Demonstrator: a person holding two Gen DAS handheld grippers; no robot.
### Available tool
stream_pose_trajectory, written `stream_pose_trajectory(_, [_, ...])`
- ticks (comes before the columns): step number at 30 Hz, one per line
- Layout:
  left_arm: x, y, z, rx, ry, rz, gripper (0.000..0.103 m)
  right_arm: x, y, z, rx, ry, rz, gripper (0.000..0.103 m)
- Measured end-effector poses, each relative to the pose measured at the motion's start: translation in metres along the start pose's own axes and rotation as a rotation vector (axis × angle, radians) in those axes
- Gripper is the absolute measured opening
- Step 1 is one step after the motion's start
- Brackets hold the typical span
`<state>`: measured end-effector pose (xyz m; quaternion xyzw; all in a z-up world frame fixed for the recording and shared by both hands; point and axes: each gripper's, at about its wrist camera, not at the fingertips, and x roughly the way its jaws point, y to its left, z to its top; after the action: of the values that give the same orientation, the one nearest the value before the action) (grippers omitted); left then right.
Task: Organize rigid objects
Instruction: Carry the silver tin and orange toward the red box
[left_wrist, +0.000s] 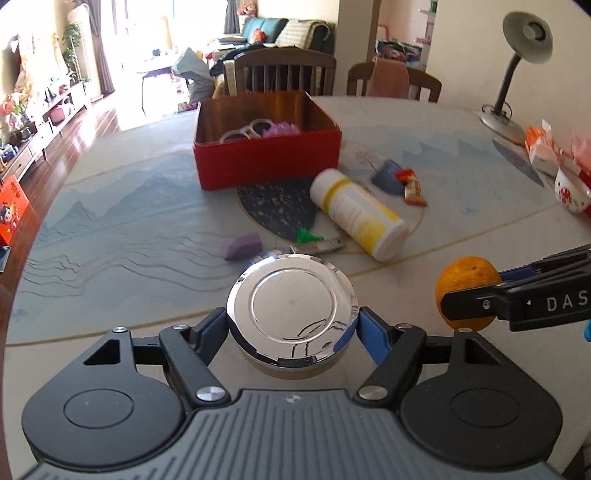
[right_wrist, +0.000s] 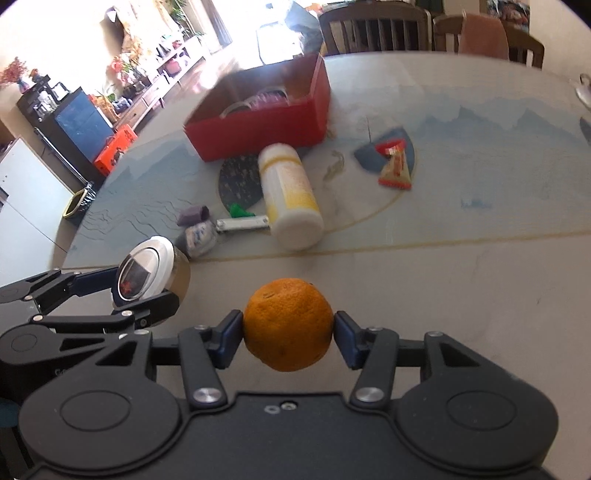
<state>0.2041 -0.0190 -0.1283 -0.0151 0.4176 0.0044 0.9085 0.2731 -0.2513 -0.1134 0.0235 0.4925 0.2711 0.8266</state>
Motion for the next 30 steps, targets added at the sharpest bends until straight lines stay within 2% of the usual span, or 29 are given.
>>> stream_pose_trajectory(7, [-0.028, 0.006, 0.028, 0.006, -0.081, 0.011, 0.076, -0.034, 0.019, 0.029, -0.155, -0.059, 0.005, 0.053])
stream_pose_trajectory(15, [-0.044, 0.020, 0.070, -0.007, -0.160, 0.031, 0.076, -0.049, 0.027, 0.073, -0.240, -0.137, -0.025, 0.053])
stream_pose_trajectory(25, [-0.033, 0.030, 0.132, 0.034, -0.232, 0.096, 0.076, -0.032, 0.024, 0.124, -0.279, -0.189, -0.042, 0.053])
stream_pose_trajectory(30, [-0.012, 0.033, 0.159, 0.033, -0.231, 0.116, 0.076, -0.018, 0.021, 0.149, -0.303, -0.195, -0.045, 0.053])
